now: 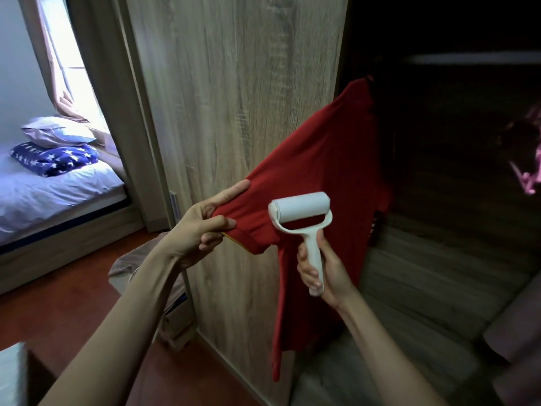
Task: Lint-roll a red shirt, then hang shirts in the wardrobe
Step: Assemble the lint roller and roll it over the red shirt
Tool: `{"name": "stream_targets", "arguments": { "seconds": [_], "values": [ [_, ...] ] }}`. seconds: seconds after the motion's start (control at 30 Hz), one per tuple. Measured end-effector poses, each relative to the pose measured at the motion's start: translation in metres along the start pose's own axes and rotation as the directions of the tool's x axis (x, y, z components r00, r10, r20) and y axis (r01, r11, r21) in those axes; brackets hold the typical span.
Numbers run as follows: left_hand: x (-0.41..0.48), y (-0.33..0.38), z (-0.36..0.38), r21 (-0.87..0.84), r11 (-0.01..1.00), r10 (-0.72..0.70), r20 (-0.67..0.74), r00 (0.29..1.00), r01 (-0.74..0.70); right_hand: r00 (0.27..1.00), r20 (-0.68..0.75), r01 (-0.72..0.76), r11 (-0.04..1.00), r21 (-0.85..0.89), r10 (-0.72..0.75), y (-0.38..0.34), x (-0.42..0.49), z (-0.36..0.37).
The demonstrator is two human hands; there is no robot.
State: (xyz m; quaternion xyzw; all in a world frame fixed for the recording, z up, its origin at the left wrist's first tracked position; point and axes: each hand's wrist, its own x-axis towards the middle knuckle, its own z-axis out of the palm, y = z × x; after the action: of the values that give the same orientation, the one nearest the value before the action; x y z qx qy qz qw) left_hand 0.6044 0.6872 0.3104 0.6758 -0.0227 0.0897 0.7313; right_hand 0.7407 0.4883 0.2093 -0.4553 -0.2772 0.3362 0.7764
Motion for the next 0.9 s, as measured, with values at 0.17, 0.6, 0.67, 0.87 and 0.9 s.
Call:
{"name": "stream_targets", "arguments": {
  "seconds": [0.17,0.6,0.67,0.87,0.9],
  "values": [
    [0.003,0.0,0.0,-0.091,0.996,-0.007,0.015,1.0,0.009,0.996,0.051,0.071,0.997,0.0,-0.071,-0.053,0.022,0.016],
    [0.006,-0.001,-0.014,-0.037,0.999,0.023,0.02,1.0,-0.022,0.997,0.022,0.081,0.993,-0.084,-0.08,-0.035,0.026,0.019],
    [0.007,-0.002,-0.017,-0.027,0.999,0.024,0.008,1.0,-0.024,1.0,0.006,0.019,0.999,-0.028,-0.019,-0.003,0.015,0.01],
    [0.009,0.001,-0.019,-0.025,0.999,0.021,-0.008,1.0,-0.021,0.958,0.287,-0.059,0.98,0.189,0.002,-0.021,0.031,0.015],
    [0.01,0.001,-0.019,-0.034,0.999,0.021,0.001,1.0,-0.021,0.938,0.346,-0.084,0.973,0.214,0.005,-0.025,0.035,0.016]
  ]
}}
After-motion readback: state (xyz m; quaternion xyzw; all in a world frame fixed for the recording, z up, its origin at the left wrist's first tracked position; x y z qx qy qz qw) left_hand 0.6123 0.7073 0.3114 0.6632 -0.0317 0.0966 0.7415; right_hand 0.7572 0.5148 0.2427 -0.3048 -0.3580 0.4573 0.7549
